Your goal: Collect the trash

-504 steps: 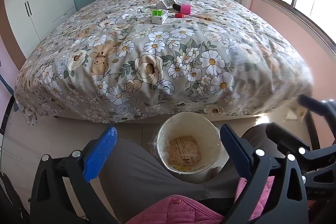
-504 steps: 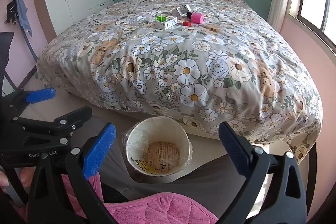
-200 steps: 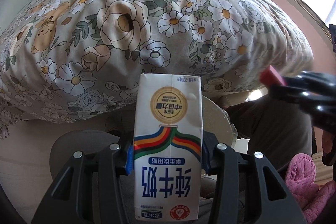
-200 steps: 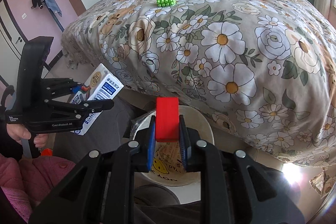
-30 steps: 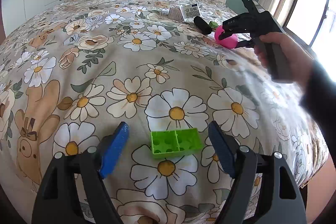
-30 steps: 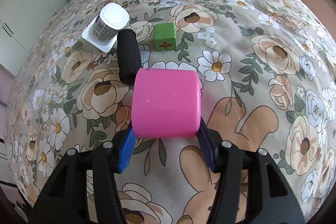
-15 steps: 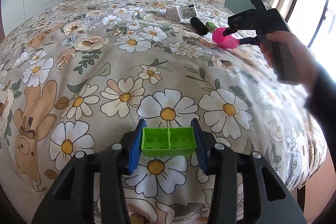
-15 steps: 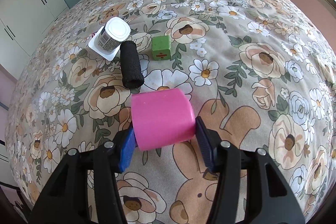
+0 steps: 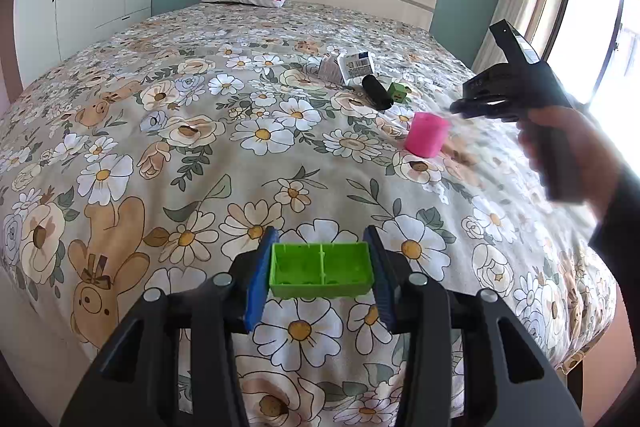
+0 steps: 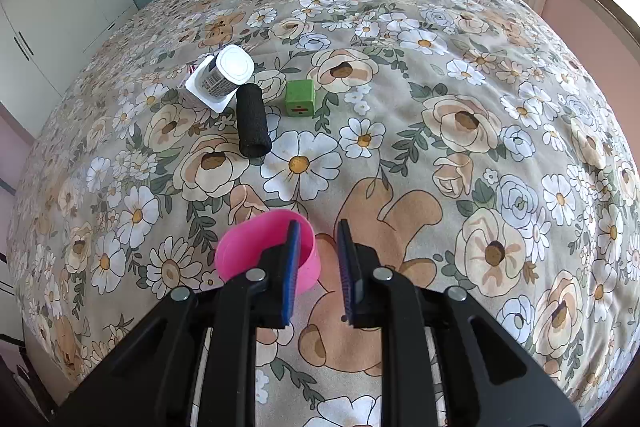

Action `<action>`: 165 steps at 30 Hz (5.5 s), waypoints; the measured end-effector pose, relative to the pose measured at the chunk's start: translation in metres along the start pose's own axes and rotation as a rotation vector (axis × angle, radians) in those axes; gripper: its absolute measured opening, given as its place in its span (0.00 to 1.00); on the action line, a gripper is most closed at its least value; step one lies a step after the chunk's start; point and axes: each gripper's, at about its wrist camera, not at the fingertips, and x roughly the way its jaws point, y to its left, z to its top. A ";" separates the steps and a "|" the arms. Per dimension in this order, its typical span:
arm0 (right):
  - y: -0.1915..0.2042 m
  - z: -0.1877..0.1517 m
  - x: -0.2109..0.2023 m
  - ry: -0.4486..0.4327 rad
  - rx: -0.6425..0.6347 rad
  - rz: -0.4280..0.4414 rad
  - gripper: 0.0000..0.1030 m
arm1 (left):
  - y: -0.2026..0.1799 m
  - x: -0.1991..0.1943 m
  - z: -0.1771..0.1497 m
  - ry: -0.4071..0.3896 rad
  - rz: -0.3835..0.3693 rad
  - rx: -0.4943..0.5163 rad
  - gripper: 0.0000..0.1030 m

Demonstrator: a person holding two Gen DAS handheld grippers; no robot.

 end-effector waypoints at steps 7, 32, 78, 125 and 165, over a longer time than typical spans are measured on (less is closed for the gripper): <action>0.011 0.001 0.008 0.038 -0.011 -0.020 0.49 | 0.003 0.004 -0.006 0.033 -0.004 -0.001 0.44; 0.006 -0.017 -0.012 0.039 -0.047 0.001 0.07 | 0.000 -0.007 0.006 0.026 -0.004 0.014 0.44; 0.067 -0.320 -0.350 -0.326 -0.409 0.034 0.07 | -0.036 -0.204 -0.051 -0.132 -0.030 0.241 0.44; 0.065 -0.520 -0.003 0.450 -0.303 0.142 0.07 | -0.011 0.032 -0.266 0.620 -0.063 0.256 0.44; 0.048 -0.543 0.126 0.645 -0.239 -0.022 0.09 | -0.002 0.141 -0.319 0.883 -0.030 0.128 0.45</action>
